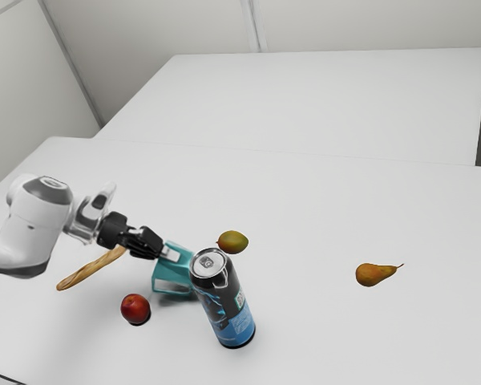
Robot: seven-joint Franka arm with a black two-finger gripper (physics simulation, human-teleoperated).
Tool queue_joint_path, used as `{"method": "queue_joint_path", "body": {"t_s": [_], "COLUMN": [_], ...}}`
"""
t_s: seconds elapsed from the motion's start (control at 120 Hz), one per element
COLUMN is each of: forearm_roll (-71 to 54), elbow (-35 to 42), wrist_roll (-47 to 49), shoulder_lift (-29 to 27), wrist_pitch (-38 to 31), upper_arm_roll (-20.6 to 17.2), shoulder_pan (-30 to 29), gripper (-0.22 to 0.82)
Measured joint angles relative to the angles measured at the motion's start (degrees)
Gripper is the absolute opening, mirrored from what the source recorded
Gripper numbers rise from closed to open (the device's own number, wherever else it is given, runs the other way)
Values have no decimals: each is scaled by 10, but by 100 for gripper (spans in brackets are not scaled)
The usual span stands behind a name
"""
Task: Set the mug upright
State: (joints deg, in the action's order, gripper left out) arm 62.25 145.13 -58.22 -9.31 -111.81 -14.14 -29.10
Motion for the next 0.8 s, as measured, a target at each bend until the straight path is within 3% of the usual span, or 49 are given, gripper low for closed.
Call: {"method": "queue_joint_path", "body": {"t_s": [0.217, 0.583, 0.8], "forearm_roll": [-106, -397, -468], "elbow": [-10, -31, -32], "wrist_roll": [15, 104, 147], "shoulder_lift": [-40, -39, -34], "wrist_pitch": [-62, -211, -248], "upper_arm_roll": [-63, -157, -175], "shoulder_pan": [-1, -8, -8], "gripper": [-18, -18, -18]}}
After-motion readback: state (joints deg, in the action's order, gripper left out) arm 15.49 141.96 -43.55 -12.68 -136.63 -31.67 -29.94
